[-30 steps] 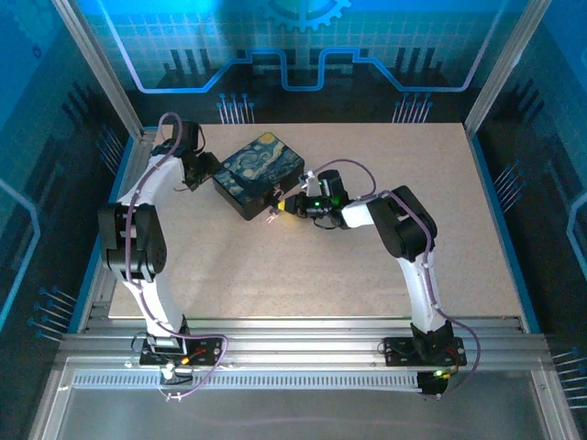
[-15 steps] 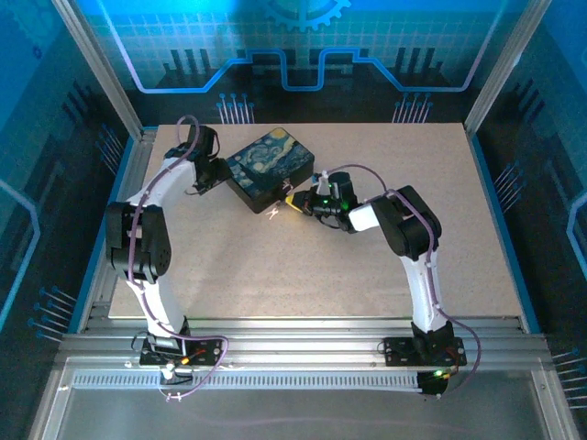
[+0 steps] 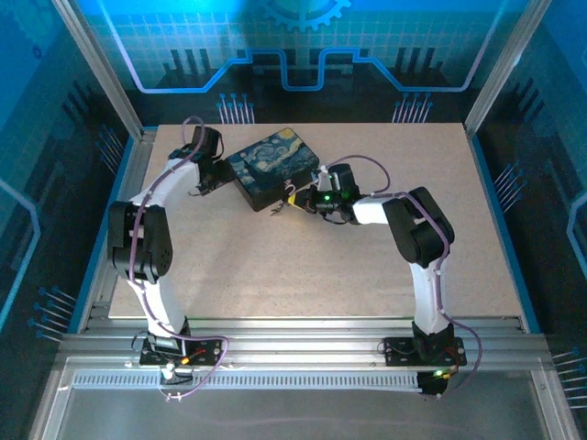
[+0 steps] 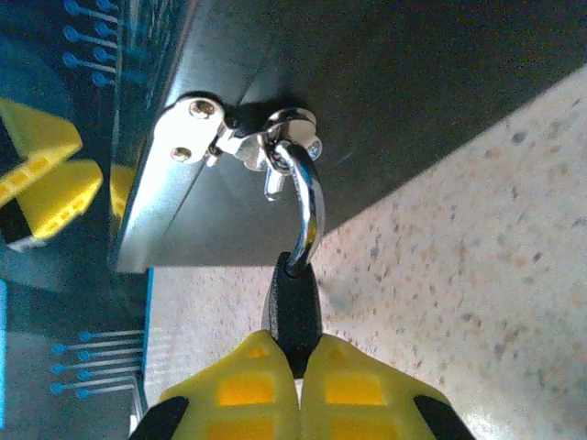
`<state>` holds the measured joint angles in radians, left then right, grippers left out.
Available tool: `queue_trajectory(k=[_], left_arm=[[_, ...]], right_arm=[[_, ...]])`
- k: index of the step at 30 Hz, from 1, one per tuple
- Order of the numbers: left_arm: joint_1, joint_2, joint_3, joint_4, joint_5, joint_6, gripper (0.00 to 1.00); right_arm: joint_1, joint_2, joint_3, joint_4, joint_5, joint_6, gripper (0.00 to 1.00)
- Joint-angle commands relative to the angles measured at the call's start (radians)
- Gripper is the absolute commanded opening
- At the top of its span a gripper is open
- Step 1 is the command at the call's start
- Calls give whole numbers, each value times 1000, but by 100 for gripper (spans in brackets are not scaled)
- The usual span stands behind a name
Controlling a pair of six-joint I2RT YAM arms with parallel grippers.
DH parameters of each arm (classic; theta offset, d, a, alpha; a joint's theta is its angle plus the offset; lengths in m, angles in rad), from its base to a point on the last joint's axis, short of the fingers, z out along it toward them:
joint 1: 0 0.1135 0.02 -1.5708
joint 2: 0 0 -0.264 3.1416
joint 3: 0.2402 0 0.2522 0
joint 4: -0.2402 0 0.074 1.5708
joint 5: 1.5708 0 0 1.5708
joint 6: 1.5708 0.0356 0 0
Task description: Unlock a padlock with a key
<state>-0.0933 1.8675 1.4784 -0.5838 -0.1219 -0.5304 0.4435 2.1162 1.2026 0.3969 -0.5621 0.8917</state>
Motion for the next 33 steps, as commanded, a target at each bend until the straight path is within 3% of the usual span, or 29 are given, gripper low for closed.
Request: queue_trajectory(k=[1,8,17,33], left_arm=[[-38,5,76,35,48,72,64],[-72,123,149,10,38,67,64],[-72,155,72,32,-30,91,63],[-69,150,-39,49,-11,65,49]], right_arm=[[18,-71,9,-85,-26,-117,5],[18,-93,-23,-68,-27,-106,5],[-14,-124,-88,4,-18,-45,4],[-49,-77,-187,453,112,241,3]])
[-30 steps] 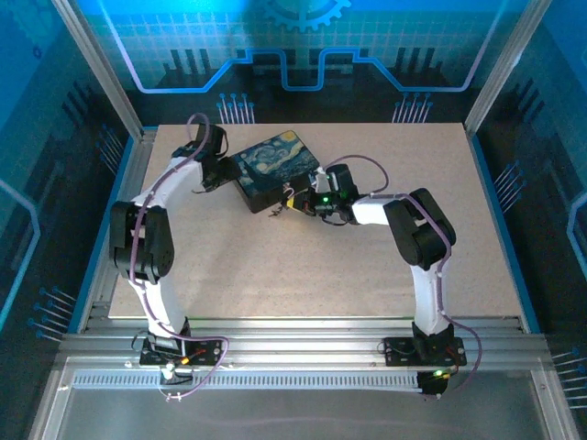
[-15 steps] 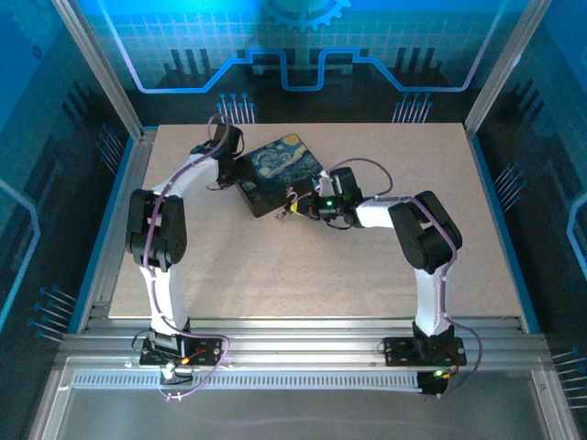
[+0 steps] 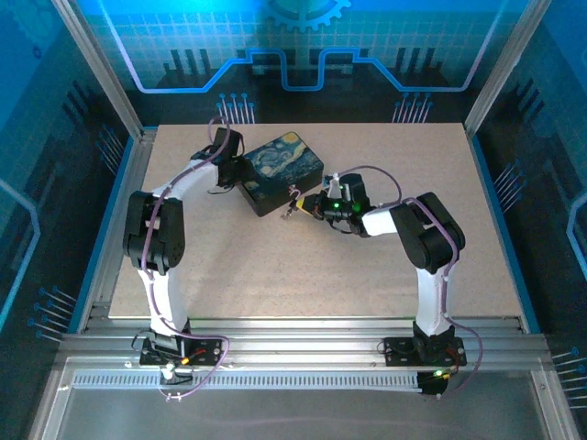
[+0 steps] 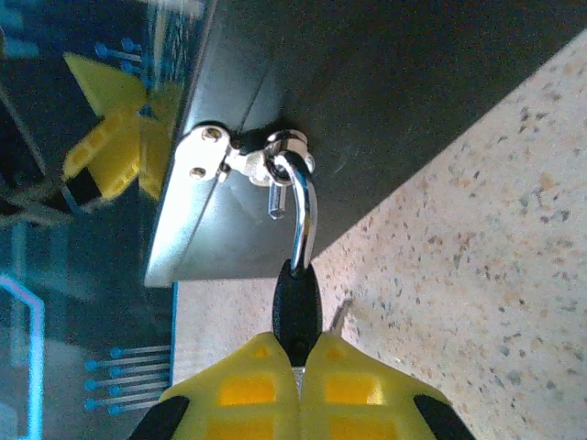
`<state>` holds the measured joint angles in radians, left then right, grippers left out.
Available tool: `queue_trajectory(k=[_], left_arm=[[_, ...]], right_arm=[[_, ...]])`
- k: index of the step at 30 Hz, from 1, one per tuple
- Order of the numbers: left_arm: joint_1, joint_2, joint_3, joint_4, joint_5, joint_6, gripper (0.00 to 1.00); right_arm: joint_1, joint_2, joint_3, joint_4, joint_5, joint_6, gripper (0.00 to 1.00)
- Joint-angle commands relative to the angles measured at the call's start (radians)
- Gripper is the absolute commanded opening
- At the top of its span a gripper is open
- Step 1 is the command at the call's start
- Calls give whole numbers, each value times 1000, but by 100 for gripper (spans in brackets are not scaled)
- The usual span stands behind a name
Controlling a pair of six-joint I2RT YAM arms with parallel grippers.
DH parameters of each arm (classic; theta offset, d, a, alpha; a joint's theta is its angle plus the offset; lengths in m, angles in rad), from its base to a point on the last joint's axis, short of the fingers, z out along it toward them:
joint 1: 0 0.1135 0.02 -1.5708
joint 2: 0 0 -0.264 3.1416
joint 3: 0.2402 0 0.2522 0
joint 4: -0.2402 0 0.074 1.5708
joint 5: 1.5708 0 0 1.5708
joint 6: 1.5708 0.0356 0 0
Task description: Unlock a padlock with a key
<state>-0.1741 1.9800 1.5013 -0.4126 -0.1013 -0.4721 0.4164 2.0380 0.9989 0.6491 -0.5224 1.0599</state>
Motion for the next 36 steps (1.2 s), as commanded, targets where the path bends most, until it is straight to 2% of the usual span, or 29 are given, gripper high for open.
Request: queue_trajectory(k=[1,8,17,27,36], left_arm=[[12,39,-65,-124,-26,1,48],[11,28,-97,-129,19,-31,41],[12,17,-115,-149,19,-45,38],[13,26,-130,-149,28,-64,34],[12,22,-145,-147,43,-70,32]], right_arm=[[-12,14,30,219,85,81,3],[55,45,48,284,209,80,3],[53,47,3,229,380,73,2],[35,122,63,231,444,83,2],[26,101,69,299,498,90,1]])
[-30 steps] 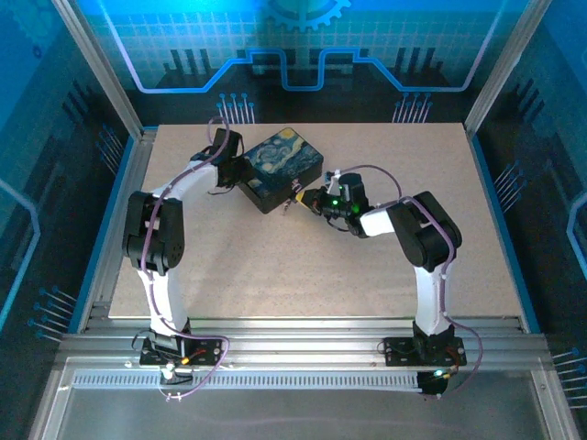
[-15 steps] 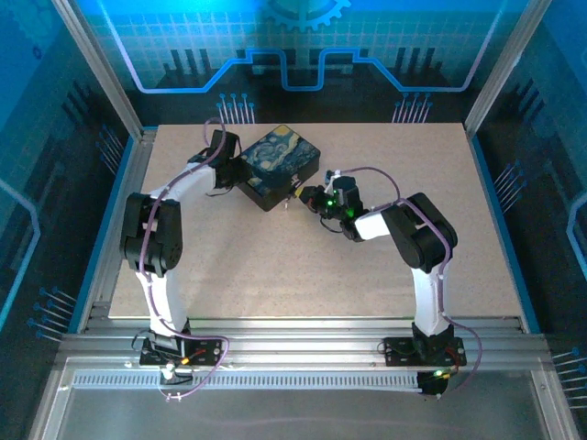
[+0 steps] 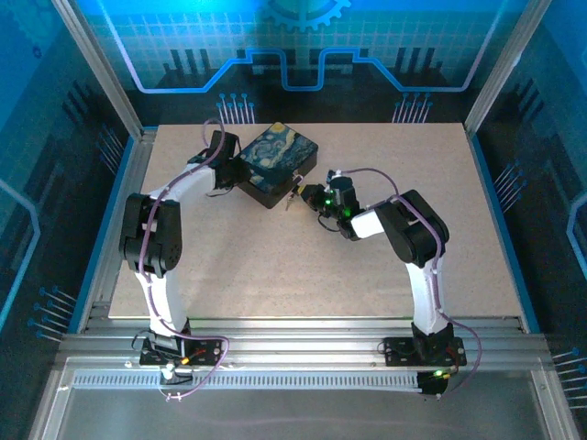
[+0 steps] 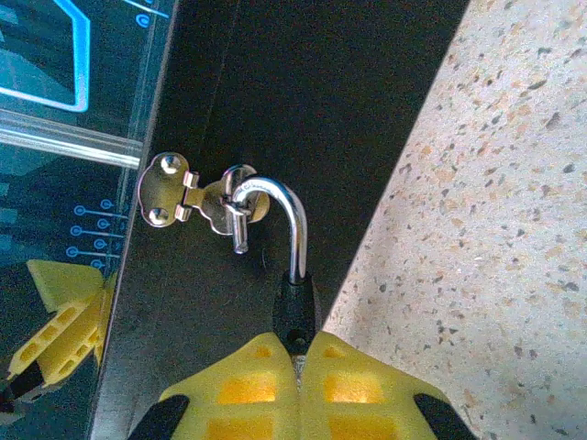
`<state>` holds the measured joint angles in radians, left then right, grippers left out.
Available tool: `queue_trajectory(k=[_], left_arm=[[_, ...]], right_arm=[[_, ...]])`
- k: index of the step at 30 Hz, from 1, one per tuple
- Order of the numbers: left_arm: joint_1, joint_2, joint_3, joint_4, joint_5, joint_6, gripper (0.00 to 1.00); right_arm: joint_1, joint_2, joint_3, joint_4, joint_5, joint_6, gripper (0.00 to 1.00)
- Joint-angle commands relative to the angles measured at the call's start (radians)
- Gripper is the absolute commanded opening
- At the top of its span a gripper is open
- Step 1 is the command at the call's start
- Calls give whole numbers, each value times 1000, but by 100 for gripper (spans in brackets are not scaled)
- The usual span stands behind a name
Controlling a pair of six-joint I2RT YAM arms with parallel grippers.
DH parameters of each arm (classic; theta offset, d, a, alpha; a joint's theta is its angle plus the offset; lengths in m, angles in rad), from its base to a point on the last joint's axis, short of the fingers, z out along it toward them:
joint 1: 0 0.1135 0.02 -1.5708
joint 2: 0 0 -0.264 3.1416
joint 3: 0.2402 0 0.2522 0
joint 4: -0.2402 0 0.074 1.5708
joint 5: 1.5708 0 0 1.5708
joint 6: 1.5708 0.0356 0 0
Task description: Unlock a padlock with a key
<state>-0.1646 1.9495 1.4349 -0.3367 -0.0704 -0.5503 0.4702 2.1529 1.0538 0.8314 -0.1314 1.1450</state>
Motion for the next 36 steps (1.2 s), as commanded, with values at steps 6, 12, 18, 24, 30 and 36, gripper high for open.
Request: queue_trajectory(k=[6,12,18,24,30,36], left_arm=[[2,52,-94,-210,21,-6,30],[2,49,-99,-215,19,-11,30],[2,48,-95,-219,20,-13,29],[3,43,-92,-222,16,-14,29],[4,43,-72,-233,19,-17,29],[4,32,-26,-253,40,-15,38]], right_arm=[[-17,-9,5,224,171,48,1],[12,22,75,218,217,61,1],[0,-11,108,-9,219,29,0],[-43,21,69,28,194,52,1],[-72,5,56,-24,101,-2,1],[-101,-44,1,-181,-20,-14,2]])
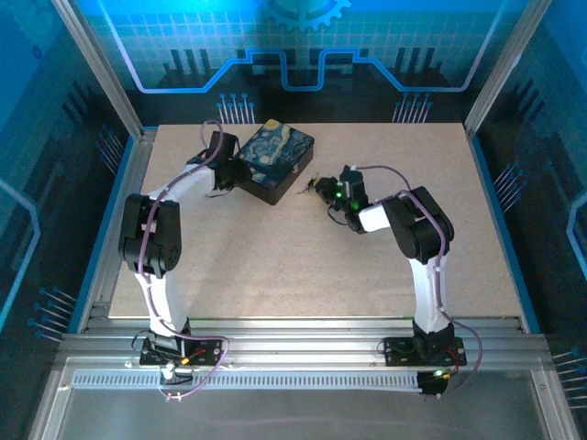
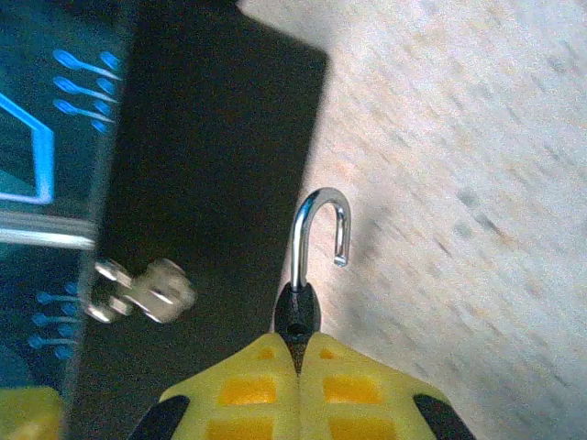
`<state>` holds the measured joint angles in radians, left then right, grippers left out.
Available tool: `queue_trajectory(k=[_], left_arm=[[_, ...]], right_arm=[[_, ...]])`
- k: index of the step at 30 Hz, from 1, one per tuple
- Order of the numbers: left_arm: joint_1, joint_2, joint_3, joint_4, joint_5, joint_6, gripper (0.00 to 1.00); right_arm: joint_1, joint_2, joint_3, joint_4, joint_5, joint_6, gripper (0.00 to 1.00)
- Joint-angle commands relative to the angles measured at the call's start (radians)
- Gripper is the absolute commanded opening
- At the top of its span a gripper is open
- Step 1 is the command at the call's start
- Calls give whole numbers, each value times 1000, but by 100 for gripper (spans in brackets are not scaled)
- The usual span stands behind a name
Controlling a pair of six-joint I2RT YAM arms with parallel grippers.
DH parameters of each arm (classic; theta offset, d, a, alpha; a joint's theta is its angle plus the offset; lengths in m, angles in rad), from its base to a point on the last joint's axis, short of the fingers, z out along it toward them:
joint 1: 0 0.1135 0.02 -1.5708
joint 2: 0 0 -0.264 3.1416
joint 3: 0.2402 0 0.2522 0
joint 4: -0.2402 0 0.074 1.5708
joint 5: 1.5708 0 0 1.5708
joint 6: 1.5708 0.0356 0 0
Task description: Unlock a padlock with a key
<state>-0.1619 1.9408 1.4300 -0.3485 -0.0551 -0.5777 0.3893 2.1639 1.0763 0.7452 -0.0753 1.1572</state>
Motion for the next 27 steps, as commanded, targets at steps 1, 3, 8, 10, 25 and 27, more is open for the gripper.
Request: queue_trajectory(k=[1,3,8,10,25,27], left_arm=[[1,35,-11,-245,29,16,41],[1,21,5,-250,36,21,47],[2,-42,16,-229,59,44,60],[5,-80,-8,-187,63,58,64],[98,-451,-525,368,-319,451,99],[123,-480,-635,511,-331,522,99]], right_arm=[[-24,-64,-30,-131,-94,-29,4],[-28,-87,-59,-163,-112,-37,8],[-50,-159,-115,-254,-169,-100,48],[-59,-216,-139,-307,-163,-157,53],[-128,-874,-338,-749,208,-1023,100],[-177,-910,-384,-706,212,-1053,100]])
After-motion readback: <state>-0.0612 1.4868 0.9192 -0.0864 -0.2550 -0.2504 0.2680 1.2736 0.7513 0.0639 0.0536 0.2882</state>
